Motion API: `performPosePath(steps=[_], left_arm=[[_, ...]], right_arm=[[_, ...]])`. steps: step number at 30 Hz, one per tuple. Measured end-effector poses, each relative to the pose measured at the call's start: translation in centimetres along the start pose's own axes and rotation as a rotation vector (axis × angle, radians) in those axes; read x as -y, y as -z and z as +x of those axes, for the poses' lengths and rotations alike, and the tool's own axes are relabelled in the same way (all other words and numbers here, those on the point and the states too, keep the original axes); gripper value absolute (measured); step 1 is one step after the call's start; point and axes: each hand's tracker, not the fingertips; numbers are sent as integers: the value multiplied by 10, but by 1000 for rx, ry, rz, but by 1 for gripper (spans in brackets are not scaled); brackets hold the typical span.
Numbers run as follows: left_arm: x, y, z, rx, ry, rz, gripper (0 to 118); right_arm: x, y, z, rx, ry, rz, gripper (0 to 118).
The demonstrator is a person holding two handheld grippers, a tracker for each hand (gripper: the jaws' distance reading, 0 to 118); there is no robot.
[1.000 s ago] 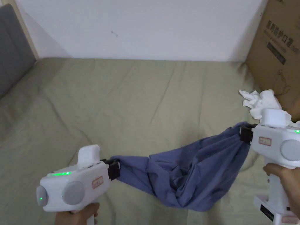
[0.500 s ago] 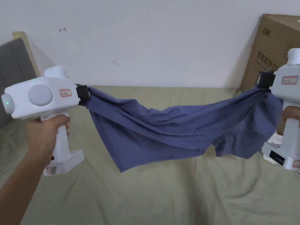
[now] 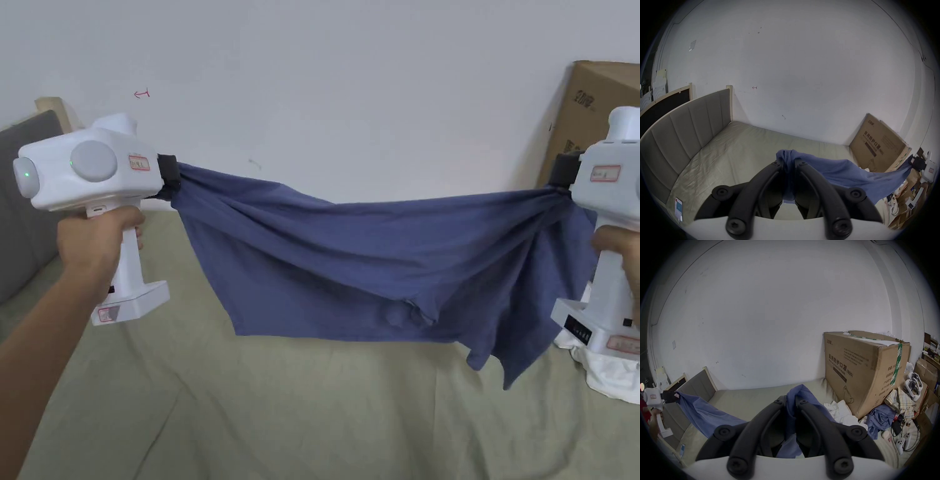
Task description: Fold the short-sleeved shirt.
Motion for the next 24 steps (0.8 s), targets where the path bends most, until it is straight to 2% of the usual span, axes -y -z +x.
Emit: performPosePath(steps=[8, 12, 16, 24], left_arm=[[76, 51, -21, -64, 40, -109, 15], [123, 61, -33, -72, 34, -173, 15], [170, 52, -47, -66, -2, -222, 15], [266, -22, -72, -81, -16, -286, 15]], right_arm=[[86, 52, 0, 20, 24, -133, 12], [140, 61, 2, 42, 4, -184, 12], [189, 48, 8, 50, 39, -250, 12], [261, -39, 23, 58, 107, -307, 12]])
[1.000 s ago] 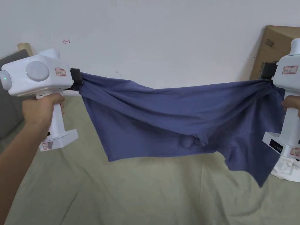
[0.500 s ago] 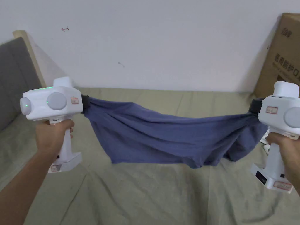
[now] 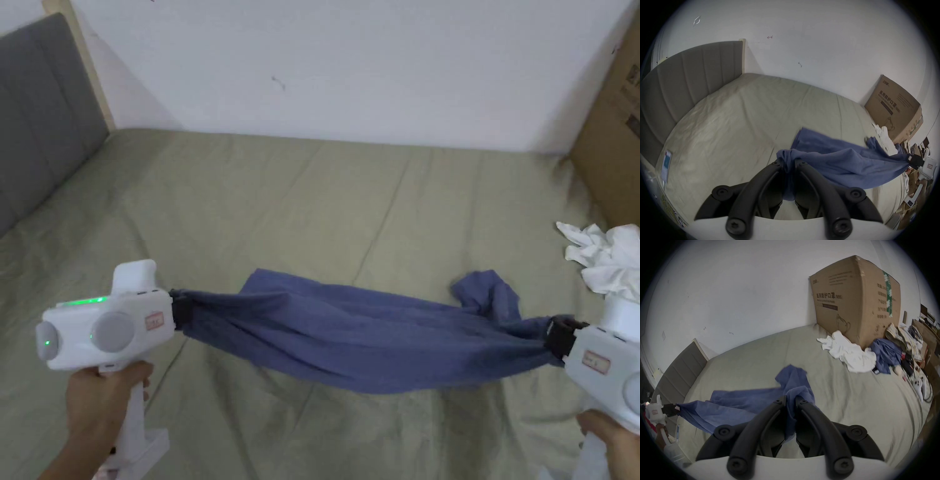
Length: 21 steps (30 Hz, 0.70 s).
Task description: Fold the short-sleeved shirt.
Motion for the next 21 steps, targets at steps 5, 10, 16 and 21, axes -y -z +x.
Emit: performPosePath(steps=[5, 10, 16, 21], left_arm=[[59, -29, -20, -34, 17, -40, 15], [107, -68, -33, -59, 25, -69, 15], [154, -102, -45, -79, 10, -108, 15], [188, -94, -51, -123, 13, -174, 15]], right_arm=[[46, -49, 15, 0, 28, -17, 12], [86, -90, 31, 7, 29, -34, 12], [134, -121, 51, 22, 36, -100, 12], [174, -115, 64, 85, 7, -213, 12]])
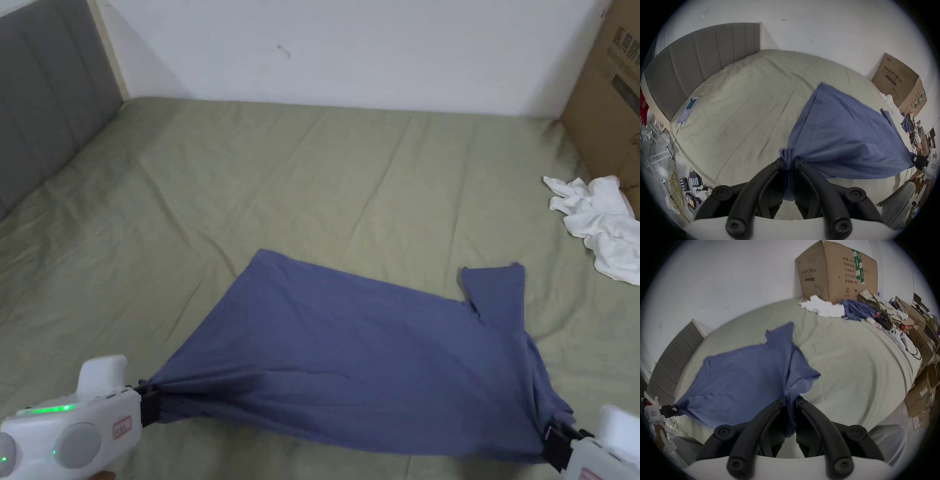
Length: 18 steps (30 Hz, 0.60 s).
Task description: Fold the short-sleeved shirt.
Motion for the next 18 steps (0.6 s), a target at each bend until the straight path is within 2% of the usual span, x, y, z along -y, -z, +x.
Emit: performPosePath(steps=[6, 11, 12, 13, 14, 15, 16, 17, 18], left_arm=[[20, 33, 1, -49, -18, -100, 15], [19, 30, 6, -61, -27, -104, 16], [16, 28, 7, -60, -29, -111, 26], [12, 23, 8, -50, -37, -114, 44], [8, 17, 8, -35, -46, -114, 67], [3, 12, 9, 20, -63, -105, 82], [-2, 5, 12, 43, -75, -84, 82], [-8, -3, 16, 62, -82, -54, 82], [-16, -12, 21, 90, -79, -31, 83]], right_arm=[[22, 40, 2, 73, -41, -162, 12], [19, 42, 0, 91, -32, -176, 13], [16, 38, 0, 89, -23, -178, 17], [10, 33, 0, 82, -17, -176, 27], [4, 27, 0, 70, -18, -167, 44], [-3, 19, -1, 50, -27, -145, 75], [-11, 8, -5, 17, -40, -102, 92], [-19, -1, -7, 13, -52, -61, 100], [-30, -11, -11, 4, -65, -12, 101]])
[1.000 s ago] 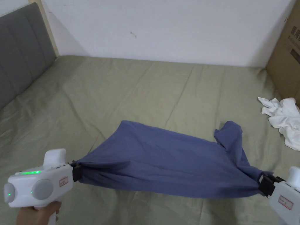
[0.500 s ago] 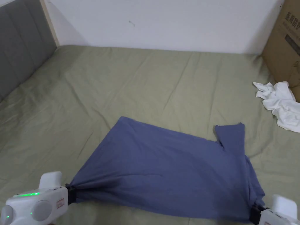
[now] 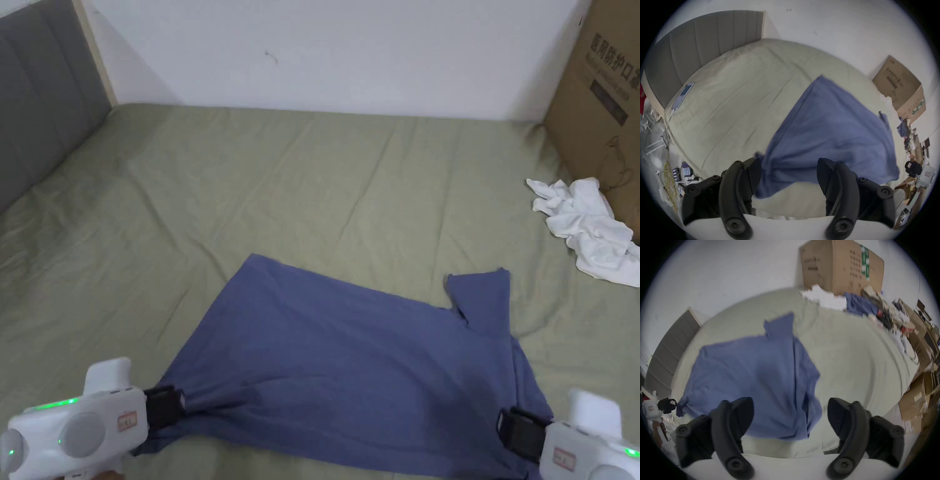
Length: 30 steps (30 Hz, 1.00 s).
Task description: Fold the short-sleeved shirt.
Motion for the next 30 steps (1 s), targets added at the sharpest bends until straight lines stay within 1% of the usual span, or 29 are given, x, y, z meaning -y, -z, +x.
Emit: performPosePath(steps=[2, 3, 4, 6, 8, 9, 10, 13, 16, 17, 18, 19, 20, 21, 22, 23, 24, 30], left_arm=[[-17, -18, 16, 40, 10, 54, 90], [-26, -28, 24, 57, 26, 99, 95], [-35, -38, 34, 75, 48, 147, 95], [-50, -55, 51, 92, 91, 239, 99], [-65, -70, 68, 98, 133, 320, 106], [-72, -75, 76, 101, 152, 351, 111], [-78, -80, 83, 105, 163, 385, 113], [-94, -85, 100, 115, 187, 459, 113], [-103, -85, 117, 108, 215, 519, 113], [-106, -82, 120, 113, 220, 533, 113], [-107, -81, 124, 133, 216, 559, 112], [-108, -80, 128, 161, 222, 581, 108], [-109, -79, 131, 170, 224, 587, 98], [-110, -76, 134, 177, 223, 595, 65], [-112, -73, 137, 187, 226, 596, 27], [-115, -68, 140, 200, 223, 587, 3], [-118, -62, 141, 206, 223, 562, 3], [-150, -17, 150, 209, 234, 479, 3]], right_arm=[[-22, -23, -10, -13, -32, 96, 101], [-34, -34, -14, -16, -49, 139, 101], [-45, -45, -18, -23, -61, 187, 101], [-64, -64, -25, -33, -77, 277, 101], [-79, -80, -31, -32, -94, 351, 104], [-85, -87, -34, -30, -99, 387, 105], [-90, -97, -41, -24, -103, 418, 105], [-98, -110, -50, 10, -135, 495, 105], [-102, -115, -58, 49, -163, 539, 104], [-103, -115, -60, 64, -172, 553, 103], [-105, -114, -63, 72, -179, 558, 97], [-105, -114, -65, 76, -183, 569, 87], [-104, -113, -67, 89, -182, 583, 69], [-105, -111, -70, 105, -181, 587, 36], [-108, -105, -68, 101, -185, 588, 9], [-109, -101, -70, 100, -184, 594, 6], [-109, -98, -70, 107, -177, 607, 3], [-125, -72, -67, 111, -152, 588, 2]])
